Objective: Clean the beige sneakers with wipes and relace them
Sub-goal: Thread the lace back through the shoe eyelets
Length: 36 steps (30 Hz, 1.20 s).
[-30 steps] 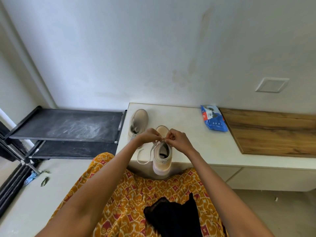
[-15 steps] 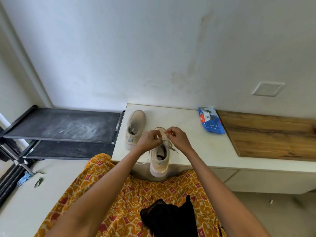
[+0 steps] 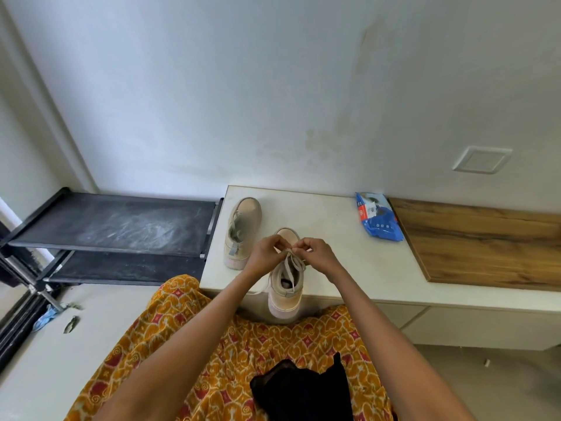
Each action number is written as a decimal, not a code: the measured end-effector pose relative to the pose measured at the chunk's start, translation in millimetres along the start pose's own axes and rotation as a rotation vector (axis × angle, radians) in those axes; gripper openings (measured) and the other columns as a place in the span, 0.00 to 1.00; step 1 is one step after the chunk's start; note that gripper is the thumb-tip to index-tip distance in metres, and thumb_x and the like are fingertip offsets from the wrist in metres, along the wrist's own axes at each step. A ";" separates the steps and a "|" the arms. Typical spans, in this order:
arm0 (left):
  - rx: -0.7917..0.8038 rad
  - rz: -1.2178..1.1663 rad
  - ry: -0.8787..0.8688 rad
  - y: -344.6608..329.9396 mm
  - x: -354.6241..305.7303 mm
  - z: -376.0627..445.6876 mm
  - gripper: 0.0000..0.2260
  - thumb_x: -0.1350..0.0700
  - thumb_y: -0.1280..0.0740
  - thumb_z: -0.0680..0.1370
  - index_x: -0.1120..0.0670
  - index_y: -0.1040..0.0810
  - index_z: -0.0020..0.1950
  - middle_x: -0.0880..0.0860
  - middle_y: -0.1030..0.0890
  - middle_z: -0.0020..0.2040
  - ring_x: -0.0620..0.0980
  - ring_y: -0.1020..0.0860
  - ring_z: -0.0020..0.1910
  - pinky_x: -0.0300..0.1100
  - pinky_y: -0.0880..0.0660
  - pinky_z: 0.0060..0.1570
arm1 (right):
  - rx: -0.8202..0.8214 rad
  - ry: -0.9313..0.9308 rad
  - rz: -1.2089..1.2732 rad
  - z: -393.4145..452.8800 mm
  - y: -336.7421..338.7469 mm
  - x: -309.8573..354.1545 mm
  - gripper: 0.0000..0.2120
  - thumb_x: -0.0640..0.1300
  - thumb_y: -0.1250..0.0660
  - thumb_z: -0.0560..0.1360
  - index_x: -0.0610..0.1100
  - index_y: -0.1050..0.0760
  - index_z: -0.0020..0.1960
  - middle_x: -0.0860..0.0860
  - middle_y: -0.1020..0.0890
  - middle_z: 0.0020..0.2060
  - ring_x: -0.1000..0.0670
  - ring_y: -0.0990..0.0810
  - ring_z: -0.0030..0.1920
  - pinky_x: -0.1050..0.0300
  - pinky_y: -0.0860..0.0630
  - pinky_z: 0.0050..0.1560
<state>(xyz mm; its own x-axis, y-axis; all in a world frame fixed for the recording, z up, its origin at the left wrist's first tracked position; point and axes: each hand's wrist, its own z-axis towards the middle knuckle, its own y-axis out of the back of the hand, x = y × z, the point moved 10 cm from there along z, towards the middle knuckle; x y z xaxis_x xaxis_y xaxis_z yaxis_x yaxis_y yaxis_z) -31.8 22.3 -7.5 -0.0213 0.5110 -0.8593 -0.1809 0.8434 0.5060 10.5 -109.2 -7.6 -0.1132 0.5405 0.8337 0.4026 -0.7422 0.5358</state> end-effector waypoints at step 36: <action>0.171 -0.050 0.127 -13.5 3.0 -1.7 0.09 0.59 0.31 0.75 0.61 0.18 0.53 0.54 0.18 0.45 0.44 0.25 0.35 0.36 0.27 0.38 | -0.115 -0.105 0.305 -18.6 9.3 -20.2 0.04 0.37 0.33 0.75 0.40 0.24 0.49 0.43 0.17 0.42 0.46 0.16 0.38 0.57 0.18 0.40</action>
<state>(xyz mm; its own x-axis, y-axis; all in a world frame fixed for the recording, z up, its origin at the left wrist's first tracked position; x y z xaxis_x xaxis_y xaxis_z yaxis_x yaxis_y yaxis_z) -31.2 12.1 -17.0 -0.1419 0.4520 -0.8806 -0.0153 0.8885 0.4585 -0.4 -134.4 -16.9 0.0935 0.3201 0.9428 0.2973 -0.9127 0.2804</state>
